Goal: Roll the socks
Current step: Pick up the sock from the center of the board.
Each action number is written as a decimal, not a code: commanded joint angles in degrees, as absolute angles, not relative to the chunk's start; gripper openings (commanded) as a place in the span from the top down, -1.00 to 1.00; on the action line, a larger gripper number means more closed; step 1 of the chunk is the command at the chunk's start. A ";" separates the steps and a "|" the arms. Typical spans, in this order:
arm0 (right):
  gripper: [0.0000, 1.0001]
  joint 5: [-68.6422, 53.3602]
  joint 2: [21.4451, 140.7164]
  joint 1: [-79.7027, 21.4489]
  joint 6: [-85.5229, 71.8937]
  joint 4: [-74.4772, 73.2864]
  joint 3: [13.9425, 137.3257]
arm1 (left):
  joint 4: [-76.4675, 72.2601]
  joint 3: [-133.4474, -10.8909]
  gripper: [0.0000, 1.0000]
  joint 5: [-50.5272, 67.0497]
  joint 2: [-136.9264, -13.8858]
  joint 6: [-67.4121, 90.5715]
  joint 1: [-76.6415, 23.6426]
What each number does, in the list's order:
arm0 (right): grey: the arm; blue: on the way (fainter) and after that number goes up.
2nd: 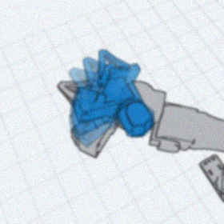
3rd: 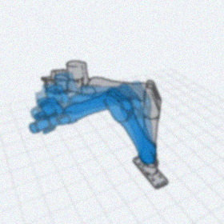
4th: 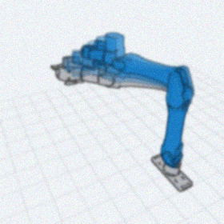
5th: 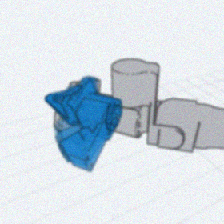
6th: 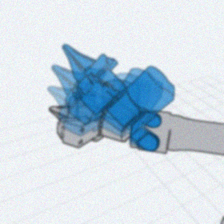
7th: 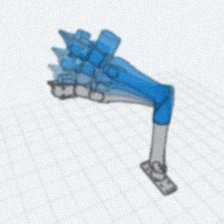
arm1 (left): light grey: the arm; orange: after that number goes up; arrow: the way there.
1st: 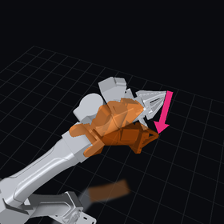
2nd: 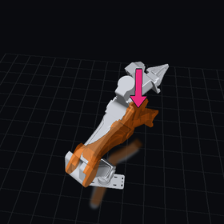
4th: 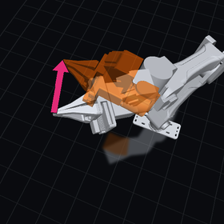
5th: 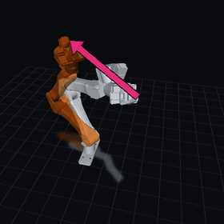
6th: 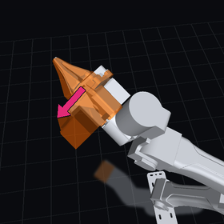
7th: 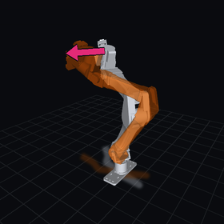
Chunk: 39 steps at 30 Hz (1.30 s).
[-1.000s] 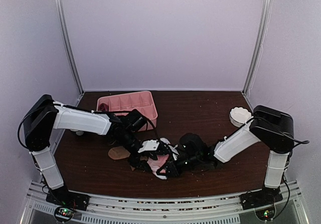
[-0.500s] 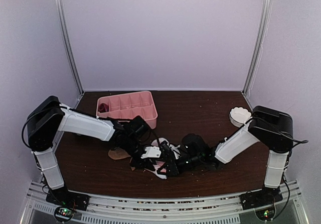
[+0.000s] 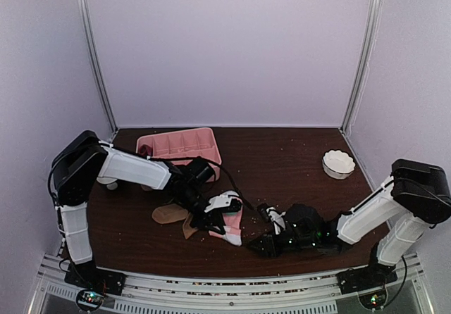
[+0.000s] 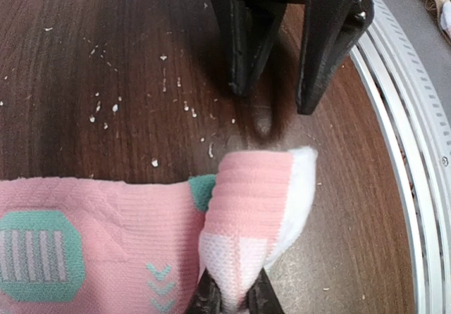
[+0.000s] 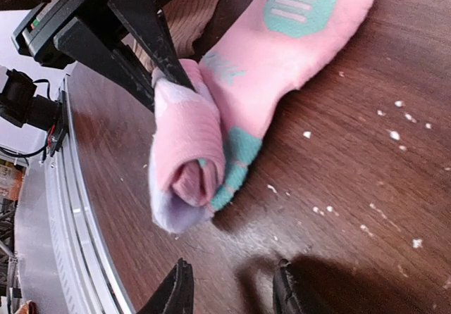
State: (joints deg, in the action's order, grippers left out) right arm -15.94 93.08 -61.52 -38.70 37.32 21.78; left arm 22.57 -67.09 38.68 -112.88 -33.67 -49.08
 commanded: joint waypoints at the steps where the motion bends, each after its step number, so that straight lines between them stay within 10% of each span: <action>1: 0.22 -8.63 90.63 -61.48 -34.94 30.14 20.22 | 30.11 -66.61 1.00 37.35 -116.33 -34.68 -48.33; 21: 0.75 -11.98 109.54 -57.37 -34.10 30.90 44.25 | 35.29 -67.83 0.99 40.12 -116.98 -40.96 -48.87; 39: 0.86 -4.76 98.89 -56.58 -33.26 26.09 30.34 | 34.17 -71.90 0.99 40.26 -119.75 -35.25 -49.74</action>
